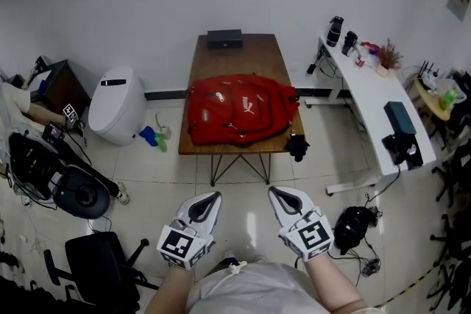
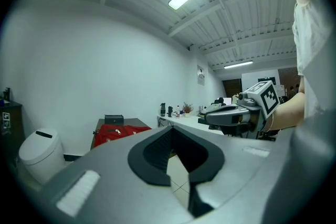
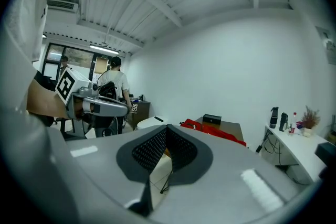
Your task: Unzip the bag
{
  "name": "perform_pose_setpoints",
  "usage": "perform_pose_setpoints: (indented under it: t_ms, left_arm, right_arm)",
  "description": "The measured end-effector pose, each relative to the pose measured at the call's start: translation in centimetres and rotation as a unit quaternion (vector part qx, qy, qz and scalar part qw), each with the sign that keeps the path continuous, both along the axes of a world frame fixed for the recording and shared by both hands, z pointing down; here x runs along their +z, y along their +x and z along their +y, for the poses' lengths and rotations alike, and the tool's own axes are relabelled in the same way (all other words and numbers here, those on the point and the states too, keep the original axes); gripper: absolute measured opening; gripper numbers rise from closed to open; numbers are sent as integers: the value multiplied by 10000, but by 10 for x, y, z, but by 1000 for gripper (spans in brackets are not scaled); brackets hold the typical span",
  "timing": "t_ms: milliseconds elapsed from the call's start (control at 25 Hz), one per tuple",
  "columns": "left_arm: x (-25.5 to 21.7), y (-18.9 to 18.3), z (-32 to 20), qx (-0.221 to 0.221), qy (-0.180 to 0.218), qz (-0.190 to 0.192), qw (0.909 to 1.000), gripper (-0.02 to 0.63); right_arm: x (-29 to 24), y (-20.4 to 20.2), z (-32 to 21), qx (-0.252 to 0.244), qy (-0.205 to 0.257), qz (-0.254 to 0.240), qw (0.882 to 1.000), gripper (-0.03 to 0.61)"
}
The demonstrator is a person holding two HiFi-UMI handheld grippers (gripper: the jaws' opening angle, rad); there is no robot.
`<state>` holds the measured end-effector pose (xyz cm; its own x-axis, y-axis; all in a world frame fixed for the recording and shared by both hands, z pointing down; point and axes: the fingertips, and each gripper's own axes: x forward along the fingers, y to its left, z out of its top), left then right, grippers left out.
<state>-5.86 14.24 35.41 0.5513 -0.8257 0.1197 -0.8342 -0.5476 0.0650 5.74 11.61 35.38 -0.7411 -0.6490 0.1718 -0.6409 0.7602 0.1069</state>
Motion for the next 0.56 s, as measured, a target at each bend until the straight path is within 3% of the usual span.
perform_pose_setpoints:
  t_ms: [560]
  left_arm:
    - [0,0,-12,-109,37,-59,9999,6]
  right_arm:
    - [13,3,-15,80,-234,-110,9996,8]
